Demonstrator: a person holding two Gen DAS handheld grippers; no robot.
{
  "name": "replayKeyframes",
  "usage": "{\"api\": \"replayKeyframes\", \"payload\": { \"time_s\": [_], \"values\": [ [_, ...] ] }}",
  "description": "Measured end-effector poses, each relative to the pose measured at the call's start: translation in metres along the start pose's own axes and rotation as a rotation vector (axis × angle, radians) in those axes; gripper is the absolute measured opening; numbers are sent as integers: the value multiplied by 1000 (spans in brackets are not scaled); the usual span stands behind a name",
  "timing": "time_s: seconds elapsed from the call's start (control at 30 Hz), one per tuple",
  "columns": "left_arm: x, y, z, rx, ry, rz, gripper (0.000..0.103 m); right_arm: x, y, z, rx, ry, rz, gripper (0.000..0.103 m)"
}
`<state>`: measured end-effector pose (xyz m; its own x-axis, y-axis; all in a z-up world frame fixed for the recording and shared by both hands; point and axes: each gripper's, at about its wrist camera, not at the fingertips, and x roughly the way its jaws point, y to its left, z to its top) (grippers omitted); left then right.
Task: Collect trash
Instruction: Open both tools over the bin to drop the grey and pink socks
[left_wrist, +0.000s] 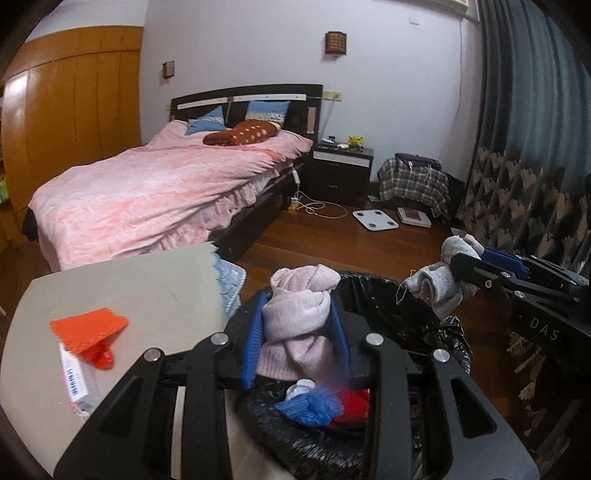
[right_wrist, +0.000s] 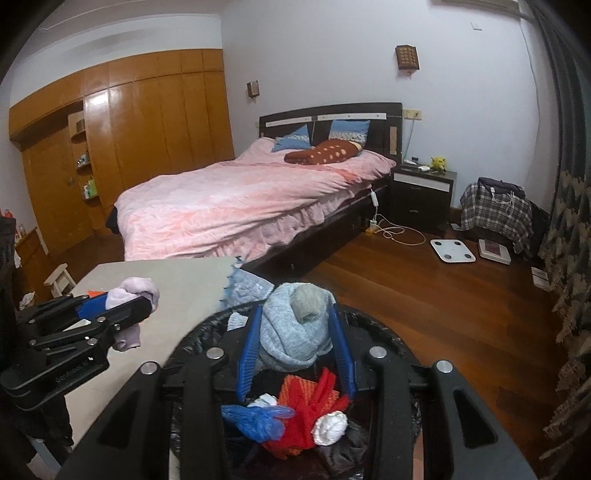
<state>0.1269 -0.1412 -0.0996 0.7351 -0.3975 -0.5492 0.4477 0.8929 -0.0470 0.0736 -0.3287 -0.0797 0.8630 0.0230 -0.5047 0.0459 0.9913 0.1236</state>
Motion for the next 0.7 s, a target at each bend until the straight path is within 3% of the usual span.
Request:
{"api": "replayKeyframes", "payload": {
  "time_s": [0.2,0.3,0.33,0.5,0.6,0.7],
  "values": [
    [29,-13,-2,17,25,-46,33,13,-14,-7,13,24,-6,37],
    [42,-15,-2,19,48,-85,45,19,-16,-8,7,41,-17,40],
    [44,-14,-3,18,48,-88,54,20,-16,-8,6,44,-20,41],
    [41,-2,-8,2,49,-74,64,15,-18,-6,7,17,-36,72],
    [32,8,-10,-14,44,-50,75,8,-16,-5,15,-5,-48,92],
    [19,21,-13,-21,37,-17,83,5,-8,-4,20,-13,-41,97]
  ]
}}
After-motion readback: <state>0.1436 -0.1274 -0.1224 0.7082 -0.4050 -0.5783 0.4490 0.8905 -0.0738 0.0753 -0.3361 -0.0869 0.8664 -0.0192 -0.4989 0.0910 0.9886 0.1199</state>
